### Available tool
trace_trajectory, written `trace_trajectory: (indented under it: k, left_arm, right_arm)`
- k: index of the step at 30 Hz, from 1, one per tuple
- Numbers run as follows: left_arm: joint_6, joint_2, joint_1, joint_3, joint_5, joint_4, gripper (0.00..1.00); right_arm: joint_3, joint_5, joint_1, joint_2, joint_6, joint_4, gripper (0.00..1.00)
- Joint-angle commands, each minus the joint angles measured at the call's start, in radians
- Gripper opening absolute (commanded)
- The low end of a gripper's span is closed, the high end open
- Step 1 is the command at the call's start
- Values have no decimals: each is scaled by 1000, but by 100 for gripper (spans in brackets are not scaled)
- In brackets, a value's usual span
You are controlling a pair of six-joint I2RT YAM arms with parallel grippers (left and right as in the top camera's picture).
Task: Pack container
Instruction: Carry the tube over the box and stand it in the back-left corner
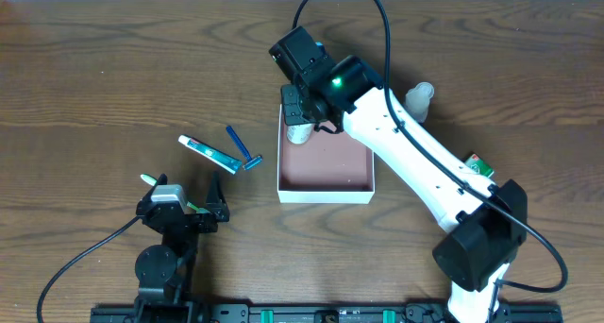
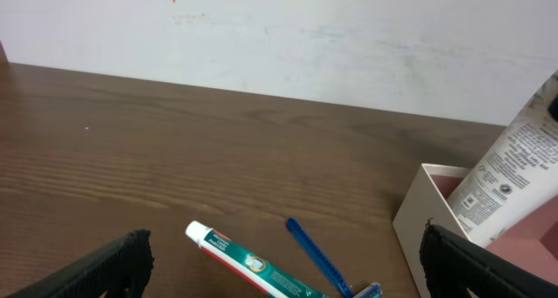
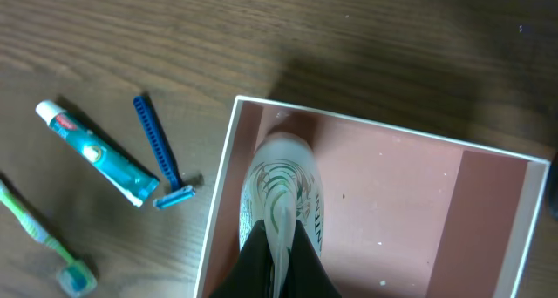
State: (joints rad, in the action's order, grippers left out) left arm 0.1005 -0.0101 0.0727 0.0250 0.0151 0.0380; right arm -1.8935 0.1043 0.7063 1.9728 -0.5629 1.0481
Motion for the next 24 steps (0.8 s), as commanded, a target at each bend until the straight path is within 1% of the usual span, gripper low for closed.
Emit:
trace_trajectory:
  k: [1,6,8,9,10,11,12,13,15,19,22,24]
  left_arm:
    - [-13,6,-5,-21,-27,36,98]
    - [-13,6,-5,-21,-27,36,98]
    - [-13,6,-5,-21,-27,36,98]
    - [-13,6,-5,-21,-27,36,98]
    - [-13,6,-5,-21,-27,36,98]
    - [-13,6,-5,-21,-27,36,98]
    - [-13,6,-5,-21,-27,36,98]
    - [-13,6,-5,-21,-27,36,98]
    - [-13,6,-5,-21,-27,36,98]
    - [-13,6,-5,-21,-27,36,98]
    - [-13,6,-5,-21,-27,36,98]
    - [-13,6,-5,-21,-27,36,98]
  right_arm:
    - [-14,27,15,23,-64,-17,1]
    - [-14,26,15,60,-108,-28,2]
    - [-14,26,15,74,-121,-37,5]
    - [-14,20,15,78,-121,-44,9]
    - [-14,19,15,85,-121,-52,18]
    - [-14,18,15,86,-121,-60,32]
    - [-14,16,15,87,-121,-65,41]
    - [-14,11,15,87,-120,-71,49]
    - [-16,-11,15,86,-115,-86,61]
    - [-27,-31,15,83,-109,-93,78]
    - [-55,-42,15,76,-84,-86,86]
    - [-88,-45,15,64,-62,-69,89]
